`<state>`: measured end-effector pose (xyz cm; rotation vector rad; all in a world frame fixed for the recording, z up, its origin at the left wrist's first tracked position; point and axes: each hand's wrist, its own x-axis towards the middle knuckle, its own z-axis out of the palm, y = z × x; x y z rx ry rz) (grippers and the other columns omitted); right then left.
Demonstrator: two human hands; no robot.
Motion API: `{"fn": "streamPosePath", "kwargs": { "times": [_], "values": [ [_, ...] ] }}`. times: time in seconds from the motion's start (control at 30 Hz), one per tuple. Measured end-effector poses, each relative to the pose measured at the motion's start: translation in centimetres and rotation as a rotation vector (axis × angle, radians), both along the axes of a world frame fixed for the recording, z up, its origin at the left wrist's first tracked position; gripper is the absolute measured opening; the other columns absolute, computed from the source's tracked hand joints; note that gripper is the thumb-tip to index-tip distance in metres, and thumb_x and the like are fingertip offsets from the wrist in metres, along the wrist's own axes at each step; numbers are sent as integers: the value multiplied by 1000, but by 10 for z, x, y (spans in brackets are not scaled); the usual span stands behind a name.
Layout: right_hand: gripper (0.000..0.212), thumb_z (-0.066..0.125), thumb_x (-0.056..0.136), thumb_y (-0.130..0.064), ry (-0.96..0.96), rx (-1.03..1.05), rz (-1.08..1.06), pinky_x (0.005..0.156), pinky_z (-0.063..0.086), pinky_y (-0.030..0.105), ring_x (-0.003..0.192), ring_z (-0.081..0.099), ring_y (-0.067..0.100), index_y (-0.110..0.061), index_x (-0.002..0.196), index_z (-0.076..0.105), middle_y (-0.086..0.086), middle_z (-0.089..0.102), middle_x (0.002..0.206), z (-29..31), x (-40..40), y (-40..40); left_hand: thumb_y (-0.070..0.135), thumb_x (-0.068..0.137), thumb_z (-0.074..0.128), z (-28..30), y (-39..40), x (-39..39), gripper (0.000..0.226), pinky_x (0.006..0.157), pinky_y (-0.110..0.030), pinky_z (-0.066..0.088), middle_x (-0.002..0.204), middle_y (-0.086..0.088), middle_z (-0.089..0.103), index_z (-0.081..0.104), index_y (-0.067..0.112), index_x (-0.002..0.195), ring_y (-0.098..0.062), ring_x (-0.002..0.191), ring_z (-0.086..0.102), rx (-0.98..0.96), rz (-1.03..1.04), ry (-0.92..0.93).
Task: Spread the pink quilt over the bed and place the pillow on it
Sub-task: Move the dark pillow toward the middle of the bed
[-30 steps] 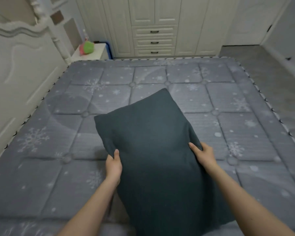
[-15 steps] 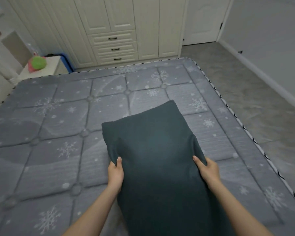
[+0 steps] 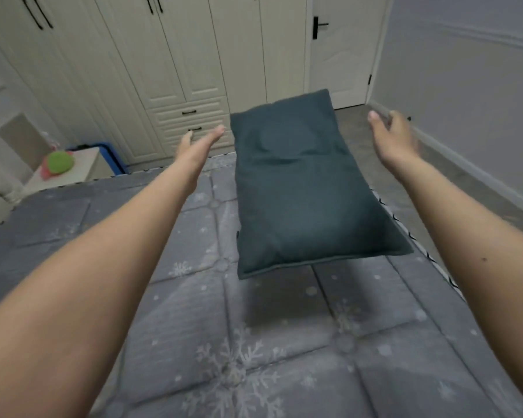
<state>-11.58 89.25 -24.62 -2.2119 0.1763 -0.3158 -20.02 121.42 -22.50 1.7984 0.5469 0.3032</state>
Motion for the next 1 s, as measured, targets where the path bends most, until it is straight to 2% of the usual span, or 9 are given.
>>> {"fn": "streamPosePath", "kwargs": {
  "times": [0.1, 0.27, 0.53, 0.63, 0.8, 0.9, 1.0],
  "values": [
    [69, 35, 91, -58, 78, -102, 64, 114, 24, 44, 138, 31, 31, -14, 144, 31, 11, 33, 150, -40, -14, 3, 59, 76, 62, -37, 4, -17, 81, 108, -40, 25, 151, -2, 30, 34, 22, 142, -23, 137, 30, -1, -23, 11],
    [66, 39, 91, -54, 203, -135, 189, 110, 29, 40, 135, 37, 28, -13, 143, 34, 11, 38, 148, -87, -49, 11, 53, 84, 57, -76, 0, -53, 71, 109, -39, 25, 153, -1, 27, 34, 22, 143, -23, 139, 28, -5, 1, 42],
    [60, 42, 92, -52, 206, -60, 392, 106, 34, 37, 129, 44, 23, -18, 141, 36, 5, 46, 141, -60, -105, 73, 41, 79, 69, -63, 25, -117, 67, 101, -30, 33, 148, -1, 36, 42, 25, 138, -19, 135, 34, 9, 58, -68],
    [55, 42, 93, -50, 180, -35, 463, 104, 36, 37, 127, 46, 23, -20, 138, 40, 5, 50, 138, -38, -141, 106, 44, 79, 68, -50, 51, -154, 66, 104, -32, 32, 146, 0, 38, 43, 26, 137, -19, 135, 35, 19, 99, -109],
    [51, 43, 95, -42, 151, 62, 685, 96, 36, 29, 126, 47, 21, -17, 139, 40, 5, 49, 138, -3, -253, 188, 29, 77, 73, -49, 100, -294, 60, 104, -31, 36, 140, -6, 47, 50, 18, 132, -19, 130, 42, -2, 226, -185],
    [49, 42, 97, -39, 185, 91, 838, 93, 35, 26, 127, 46, 22, -15, 140, 39, 7, 48, 139, 7, -330, 247, 21, 75, 76, -51, 137, -401, 55, 100, -29, 42, 129, -5, 57, 55, 15, 126, -15, 119, 53, 46, 445, -278],
    [46, 44, 96, -37, 146, 86, 998, 95, 37, 27, 123, 49, 20, -15, 137, 43, 8, 52, 135, 19, -410, 309, 17, 77, 74, -34, 178, -509, 54, 97, -30, 47, 127, 0, 58, 54, 12, 127, -12, 114, 57, 70, 604, -367]
  ]
}}
